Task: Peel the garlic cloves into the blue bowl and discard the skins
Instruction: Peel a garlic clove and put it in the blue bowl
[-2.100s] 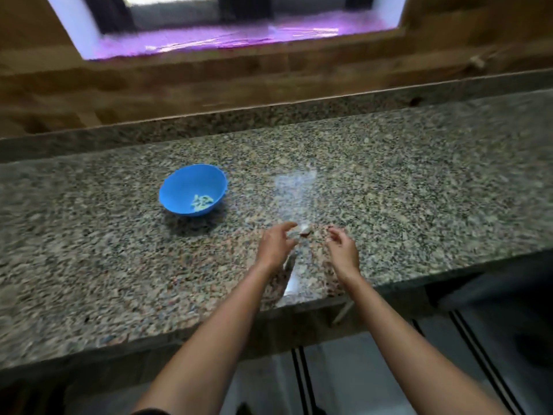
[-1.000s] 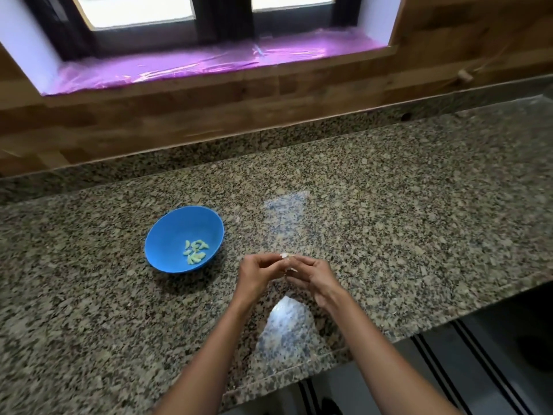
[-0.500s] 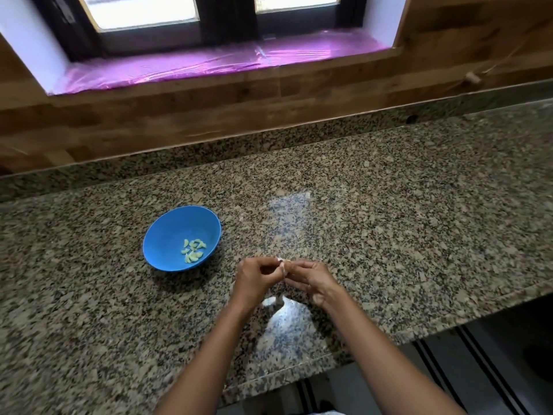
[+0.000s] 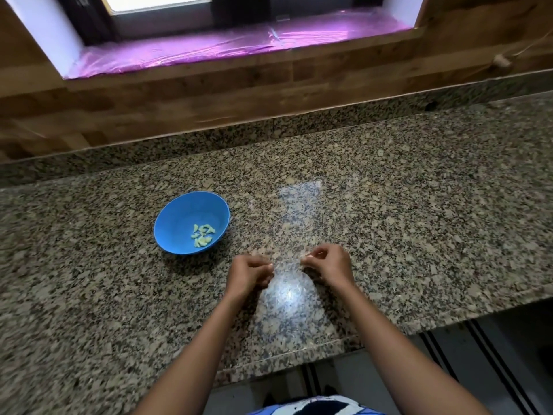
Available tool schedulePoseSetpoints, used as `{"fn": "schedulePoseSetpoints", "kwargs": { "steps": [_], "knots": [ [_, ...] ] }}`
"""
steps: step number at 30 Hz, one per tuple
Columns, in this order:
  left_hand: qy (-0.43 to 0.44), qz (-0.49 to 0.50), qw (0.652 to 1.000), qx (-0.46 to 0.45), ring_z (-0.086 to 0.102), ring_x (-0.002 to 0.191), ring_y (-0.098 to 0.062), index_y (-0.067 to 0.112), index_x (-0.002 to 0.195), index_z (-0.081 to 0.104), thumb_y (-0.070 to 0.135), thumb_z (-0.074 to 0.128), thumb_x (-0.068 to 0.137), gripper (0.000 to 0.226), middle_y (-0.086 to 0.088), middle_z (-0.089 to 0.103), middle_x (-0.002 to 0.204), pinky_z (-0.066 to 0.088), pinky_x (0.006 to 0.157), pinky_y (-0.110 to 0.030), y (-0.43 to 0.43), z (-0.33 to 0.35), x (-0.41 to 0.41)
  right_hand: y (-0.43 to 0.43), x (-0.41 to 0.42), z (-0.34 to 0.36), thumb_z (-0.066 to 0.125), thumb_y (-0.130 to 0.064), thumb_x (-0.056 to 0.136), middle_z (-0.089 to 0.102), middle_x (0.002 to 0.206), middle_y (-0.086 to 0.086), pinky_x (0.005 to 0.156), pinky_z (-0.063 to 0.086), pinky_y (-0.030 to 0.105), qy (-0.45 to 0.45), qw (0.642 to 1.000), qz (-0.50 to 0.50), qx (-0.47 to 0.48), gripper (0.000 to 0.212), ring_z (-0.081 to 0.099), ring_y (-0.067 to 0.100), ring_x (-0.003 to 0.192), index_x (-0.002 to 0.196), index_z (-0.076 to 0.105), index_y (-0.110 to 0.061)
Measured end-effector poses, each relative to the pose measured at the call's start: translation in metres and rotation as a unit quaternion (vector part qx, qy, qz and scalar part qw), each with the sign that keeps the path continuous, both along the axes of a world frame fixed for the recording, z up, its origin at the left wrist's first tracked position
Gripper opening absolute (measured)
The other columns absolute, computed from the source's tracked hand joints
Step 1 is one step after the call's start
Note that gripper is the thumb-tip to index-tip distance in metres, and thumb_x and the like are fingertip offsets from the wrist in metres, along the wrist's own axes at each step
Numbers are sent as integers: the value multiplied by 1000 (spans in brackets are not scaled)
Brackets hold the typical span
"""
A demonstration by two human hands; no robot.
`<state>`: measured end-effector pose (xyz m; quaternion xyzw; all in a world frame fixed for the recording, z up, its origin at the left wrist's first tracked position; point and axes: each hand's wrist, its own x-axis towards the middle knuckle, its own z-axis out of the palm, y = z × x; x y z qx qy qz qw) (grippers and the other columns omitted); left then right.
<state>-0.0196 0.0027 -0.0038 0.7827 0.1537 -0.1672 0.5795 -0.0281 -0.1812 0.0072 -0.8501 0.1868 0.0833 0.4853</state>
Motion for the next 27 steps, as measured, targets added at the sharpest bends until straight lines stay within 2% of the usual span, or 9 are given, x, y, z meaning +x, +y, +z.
{"fn": "schedulePoseSetpoints", "kwargs": {
  "steps": [3, 5, 10, 12, 14, 16, 19, 23, 27],
  "knots": [
    [-45, -113, 978, 169, 67, 70, -10, 7, 88, 73, 7, 72, 80, 8, -3, 72, 82, 56, 67, -23, 0, 5, 0, 1, 0, -7, 73, -24, 76, 67, 94, 5, 69, 53, 25, -2, 995, 53, -85, 24, 62, 14, 78, 94, 66, -9],
    [-26, -137, 973, 186, 69, 70, -12, 7, 84, 73, 6, 72, 79, 5, -3, 72, 80, 56, 68, -25, -2, 10, 3, 3, -1, -9, 73, -26, 76, 67, 101, 7, 80, 54, 32, 0, 993, 69, -98, 31, 62, 17, 85, 100, 65, -9],
    [52, -119, 974, 186, 70, 67, -14, 0, 79, 71, 5, 75, 76, 6, -7, 72, 75, 59, 64, -28, -4, 12, 14, 7, -9, -11, 64, -43, 81, 56, 124, 4, 95, 46, 32, -17, 979, 90, -184, 61, 54, 19, 110, 133, 44, -17],
    [25, -142, 959, 244, 68, 68, -11, 1, 81, 70, 7, 72, 80, 5, -6, 71, 77, 57, 61, -24, -8, 15, 14, 12, -15, -10, 61, -36, 87, 55, 125, 2, 99, 39, 27, -120, 968, 60, -210, 52, 51, 17, 115, 132, 46, -16],
    [5, -151, 963, 222, 68, 68, -11, 2, 80, 70, 4, 69, 82, 3, -5, 71, 76, 56, 60, -21, -7, 15, 11, 23, -21, -7, 57, -19, 90, 61, 119, 4, 100, 41, 26, -238, 958, 67, -148, 33, 56, 16, 110, 123, 56, -12],
    [-1, -133, 985, 106, 68, 72, -15, 4, 85, 72, 1, 69, 81, 6, -6, 72, 79, 53, 59, -17, 4, 16, 5, 36, -23, -5, 55, -12, 91, 66, 111, 6, 92, 50, 30, -241, 960, 127, -64, 25, 62, 14, 100, 115, 62, -10],
    [-22, -89, 995, -50, 68, 82, -18, 4, 96, 72, -2, 67, 80, 18, -9, 73, 90, 55, 71, -20, 21, 19, -4, 48, -17, -6, 53, -15, 94, 69, 96, 4, 82, 54, 32, -104, 978, 183, 12, 25, 64, 14, 81, 116, 64, -11],
    [-69, -53, 995, -57, 68, 71, -19, 2, 86, 73, -5, 72, 75, 13, -9, 73, 78, 55, 64, -21, 28, 16, -11, 48, -8, -5, 61, -7, 88, 67, 67, 6, 52, 49, 29, 10, 968, 195, 160, 11, 57, 14, 52, 94, 70, -4],
    [-136, -98, 983, 72, 62, 66, 0, 11, 87, 74, 10, 71, 81, 6, 2, 71, 75, 48, 60, -13, 33, 14, -16, 48, 1, -3, 67, -13, 83, 68, 69, 3, 50, 46, 17, -11, 960, 236, 147, 15, 56, 2, 49, 94, 72, -4]
  ]
}}
